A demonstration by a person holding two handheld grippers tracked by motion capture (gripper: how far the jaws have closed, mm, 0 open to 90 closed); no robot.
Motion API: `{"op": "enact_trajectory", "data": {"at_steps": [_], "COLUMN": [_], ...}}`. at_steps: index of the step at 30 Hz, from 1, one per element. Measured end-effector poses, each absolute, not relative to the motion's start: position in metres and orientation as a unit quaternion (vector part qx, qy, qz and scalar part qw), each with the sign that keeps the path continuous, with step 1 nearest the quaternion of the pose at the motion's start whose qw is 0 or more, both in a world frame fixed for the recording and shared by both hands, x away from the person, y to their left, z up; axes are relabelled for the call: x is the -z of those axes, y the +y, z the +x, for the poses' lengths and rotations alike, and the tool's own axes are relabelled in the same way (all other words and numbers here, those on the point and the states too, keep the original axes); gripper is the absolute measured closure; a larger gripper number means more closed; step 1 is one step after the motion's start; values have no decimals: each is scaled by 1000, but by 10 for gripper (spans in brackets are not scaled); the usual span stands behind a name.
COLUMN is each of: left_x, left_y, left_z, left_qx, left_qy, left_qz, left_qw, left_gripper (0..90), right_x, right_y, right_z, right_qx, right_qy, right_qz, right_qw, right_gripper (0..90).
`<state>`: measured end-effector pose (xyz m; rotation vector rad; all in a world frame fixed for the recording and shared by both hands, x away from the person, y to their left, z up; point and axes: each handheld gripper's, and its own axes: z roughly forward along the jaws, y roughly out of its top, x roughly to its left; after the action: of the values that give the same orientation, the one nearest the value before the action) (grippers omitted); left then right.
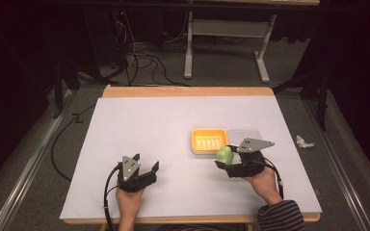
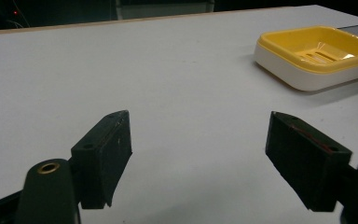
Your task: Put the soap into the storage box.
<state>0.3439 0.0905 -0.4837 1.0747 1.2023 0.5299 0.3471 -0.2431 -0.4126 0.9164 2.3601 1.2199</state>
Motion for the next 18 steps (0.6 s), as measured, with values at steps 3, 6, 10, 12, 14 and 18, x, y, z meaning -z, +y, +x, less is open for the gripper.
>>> {"op": "enact_trajectory", "data": {"at_steps": [3,6,10,12,14,18], "left_x": [484,484,484,484,484,484], "left_y": [90,90,90,90,90,90], "left_z": [344,344,344,344,344,344], "left_qx": [-234,-234,-235,-236,-236,-236], "left_qy": [532,532,531,531,531,531], "left_qz": [476,476,478,480,481,481], "left_qw": [660,660,659,657,657,657], "left_gripper": [232,232,232,232,233,232], "right_x": [407,404,402,402,401,401], "right_y": [-246,-246,-245,-244,-242,-238], "right_z": [355,361,368,373,378,388], "right_qx": [-428,-424,-424,-420,-416,-408], "right_qy": [825,824,823,823,824,827], "right_qz": [331,337,343,347,350,354], "right_qw": [165,166,160,160,159,156], "right_gripper": [284,284,284,284,284,284]}}
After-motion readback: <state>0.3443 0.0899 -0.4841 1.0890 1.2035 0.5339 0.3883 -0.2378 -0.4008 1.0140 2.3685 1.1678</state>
